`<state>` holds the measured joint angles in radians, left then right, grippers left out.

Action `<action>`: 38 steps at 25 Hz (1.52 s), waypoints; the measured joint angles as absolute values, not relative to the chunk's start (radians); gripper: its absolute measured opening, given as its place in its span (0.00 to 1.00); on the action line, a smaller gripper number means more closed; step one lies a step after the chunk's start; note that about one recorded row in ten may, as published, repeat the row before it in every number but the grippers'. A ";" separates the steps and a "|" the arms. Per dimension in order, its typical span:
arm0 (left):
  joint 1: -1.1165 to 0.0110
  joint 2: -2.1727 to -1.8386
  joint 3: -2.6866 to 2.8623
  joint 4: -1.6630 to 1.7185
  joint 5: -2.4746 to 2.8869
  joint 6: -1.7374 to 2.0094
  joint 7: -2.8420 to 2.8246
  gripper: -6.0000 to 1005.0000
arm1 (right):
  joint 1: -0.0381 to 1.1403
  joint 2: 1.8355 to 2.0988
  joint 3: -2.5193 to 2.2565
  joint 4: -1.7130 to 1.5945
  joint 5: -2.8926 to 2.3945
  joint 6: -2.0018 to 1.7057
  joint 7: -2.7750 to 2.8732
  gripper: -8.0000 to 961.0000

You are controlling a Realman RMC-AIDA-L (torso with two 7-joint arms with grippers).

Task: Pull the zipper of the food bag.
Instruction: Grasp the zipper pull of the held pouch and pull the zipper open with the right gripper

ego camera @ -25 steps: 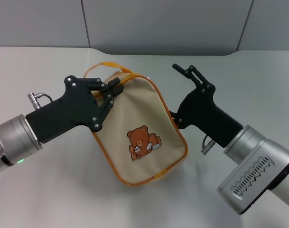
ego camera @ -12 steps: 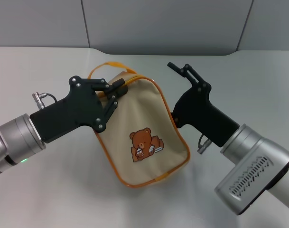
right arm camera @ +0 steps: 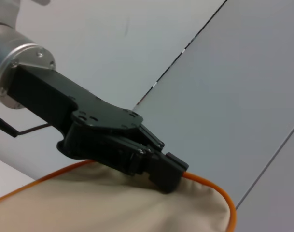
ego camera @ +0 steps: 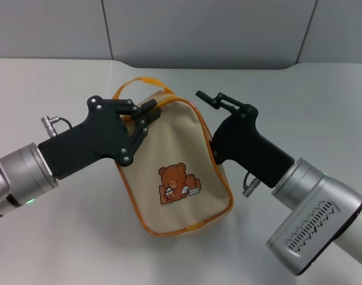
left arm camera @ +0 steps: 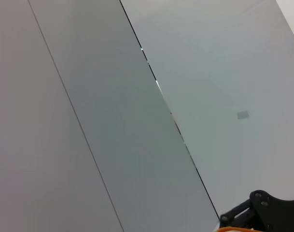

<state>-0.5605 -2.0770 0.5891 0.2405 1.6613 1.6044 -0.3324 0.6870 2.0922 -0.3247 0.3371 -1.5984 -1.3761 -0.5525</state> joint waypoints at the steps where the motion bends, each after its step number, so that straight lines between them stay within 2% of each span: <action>1: -0.562 -2.077 0.589 0.240 1.661 1.604 -0.333 0.06 | 0.687 2.092 -0.325 0.338 -1.600 -1.376 -0.552 0.56; 5: -0.562 -2.077 0.589 0.240 1.661 1.604 -0.333 0.06 | 0.683 2.092 -0.324 0.340 -1.603 -1.376 -0.552 0.31; 17: -0.562 -2.077 0.589 0.240 1.662 1.605 -0.337 0.06 | 0.672 2.092 -0.326 0.353 -1.603 -1.385 -0.559 0.07; 22: -0.561 -2.077 0.589 0.240 1.659 1.605 -0.339 0.06 | 0.580 2.092 -0.328 0.354 -1.634 -1.433 -0.562 0.01; 31: -0.561 -2.075 0.589 0.245 1.656 1.597 -0.343 0.06 | 0.291 2.090 -0.336 0.330 -1.747 -1.522 -0.661 0.06; 38: -0.561 -2.077 0.588 0.235 1.656 1.584 -0.370 0.06 | 0.256 2.091 -0.322 0.321 -1.741 -1.604 -0.644 0.09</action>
<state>-0.5611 -2.0774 0.5882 0.2347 1.6563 1.5845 -0.3701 0.2564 2.0910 -0.3223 0.3214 -1.7407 -1.6039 -0.6437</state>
